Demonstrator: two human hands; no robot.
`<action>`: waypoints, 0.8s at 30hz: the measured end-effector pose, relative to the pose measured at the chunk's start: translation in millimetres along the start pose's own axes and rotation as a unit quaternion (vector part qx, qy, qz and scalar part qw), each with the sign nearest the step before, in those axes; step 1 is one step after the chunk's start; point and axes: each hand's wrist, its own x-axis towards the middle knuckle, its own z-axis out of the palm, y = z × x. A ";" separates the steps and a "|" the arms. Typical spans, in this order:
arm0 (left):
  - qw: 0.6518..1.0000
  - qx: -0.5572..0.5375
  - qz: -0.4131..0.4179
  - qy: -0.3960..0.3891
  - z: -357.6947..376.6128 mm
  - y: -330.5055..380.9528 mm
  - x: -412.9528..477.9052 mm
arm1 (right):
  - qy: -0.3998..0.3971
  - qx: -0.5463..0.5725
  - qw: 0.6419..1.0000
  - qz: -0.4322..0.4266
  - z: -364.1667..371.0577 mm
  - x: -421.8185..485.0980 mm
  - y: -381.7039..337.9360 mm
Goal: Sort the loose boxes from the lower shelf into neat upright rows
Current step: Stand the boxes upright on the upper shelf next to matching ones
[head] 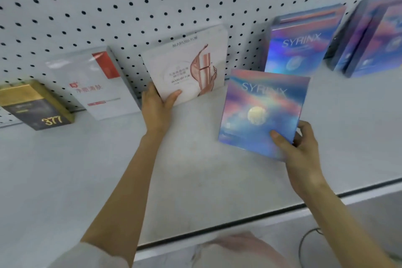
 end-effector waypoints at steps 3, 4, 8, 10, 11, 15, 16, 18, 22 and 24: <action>0.997 -0.079 -0.005 -0.025 -2.1 -2.4 8.8 | 0.013 0.015 1.000 0.007 -2.6 1.3 8.4; 0.995 -0.097 -0.006 -0.032 -2.9 -1.8 9.8 | 0.016 0.023 1.000 0.011 -2.9 1.0 10.9; 0.992 -0.119 0.001 -0.051 -4.4 -3.9 11.9 | 0.028 0.046 0.998 0.025 -3.0 2.1 18.2; 0.990 -0.133 -0.009 -0.054 -3.3 -7.0 13.3 | 0.032 0.044 0.998 0.021 -3.0 3.4 19.4; 0.990 -0.132 -0.013 -0.054 -2.4 -8.6 14.2 | 0.033 0.039 0.999 0.019 -3.3 4.0 19.9; 0.991 -0.118 -0.017 -0.055 -1.3 -10.5 14.5 | 0.036 0.054 0.997 0.047 -5.3 5.9 22.0; 0.991 -0.120 -0.021 -0.056 -1.4 -10.2 13.8 | 0.037 0.058 0.996 0.058 -5.6 6.9 21.6; 0.991 -0.120 -0.031 -0.052 -2.2 -7.4 11.7 | 0.036 0.068 0.995 0.066 -6.4 8.9 20.5; 0.991 -0.115 -0.063 -0.005 -0.6 -3.8 -2.4 | 0.030 0.070 0.996 0.051 -15.4 11.9 14.8; 0.993 -0.073 -0.069 0.067 0.0 0.0 -25.4 | 0.030 0.062 0.997 0.018 -26.5 16.3 8.8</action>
